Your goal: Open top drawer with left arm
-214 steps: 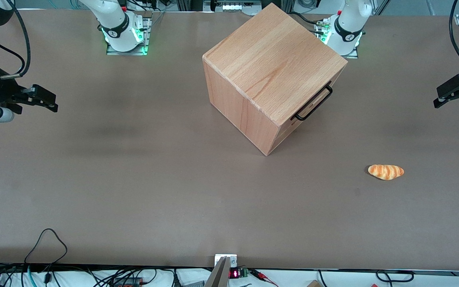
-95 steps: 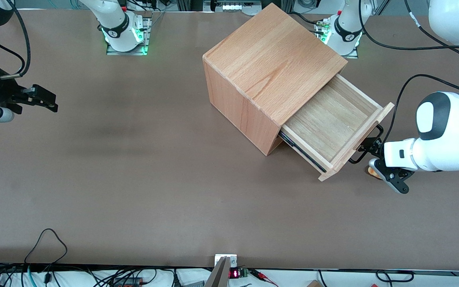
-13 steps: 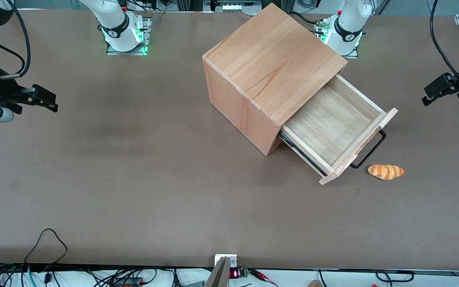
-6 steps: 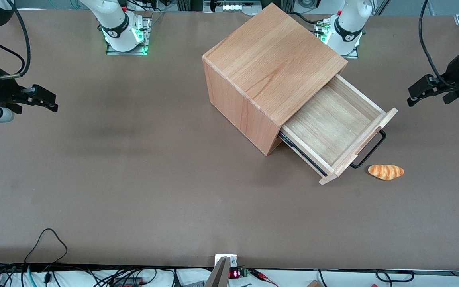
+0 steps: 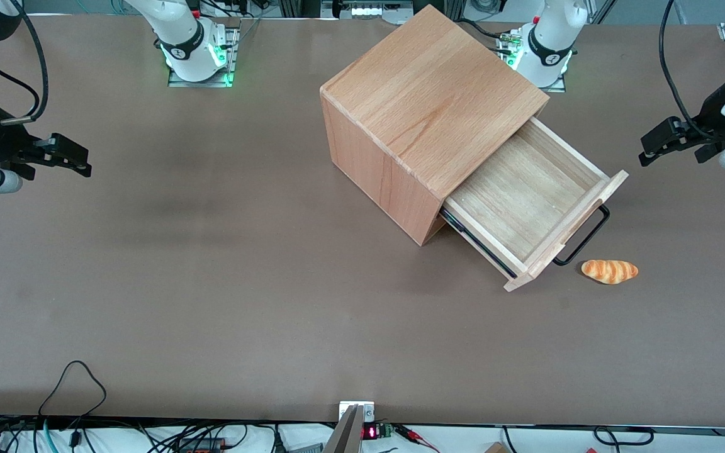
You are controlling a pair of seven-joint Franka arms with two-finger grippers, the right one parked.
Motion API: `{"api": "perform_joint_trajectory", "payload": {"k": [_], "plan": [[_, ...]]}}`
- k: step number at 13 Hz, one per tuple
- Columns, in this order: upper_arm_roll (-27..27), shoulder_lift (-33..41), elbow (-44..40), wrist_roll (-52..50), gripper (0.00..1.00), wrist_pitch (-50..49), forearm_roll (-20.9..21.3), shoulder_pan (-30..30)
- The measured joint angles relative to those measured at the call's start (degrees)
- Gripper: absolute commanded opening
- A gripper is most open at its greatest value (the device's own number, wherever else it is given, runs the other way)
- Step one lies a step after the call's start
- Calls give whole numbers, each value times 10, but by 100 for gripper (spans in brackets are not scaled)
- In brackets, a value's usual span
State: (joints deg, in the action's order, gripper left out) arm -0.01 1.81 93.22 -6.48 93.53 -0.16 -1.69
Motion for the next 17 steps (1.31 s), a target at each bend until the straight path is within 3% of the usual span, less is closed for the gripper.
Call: {"api": "perform_joint_trajectory", "payload": {"k": [9, 17], "plan": [[1, -56, -52, 0, 100, 3, 0, 3], [1, -58, -58, 0, 100, 2, 0, 5]]}}
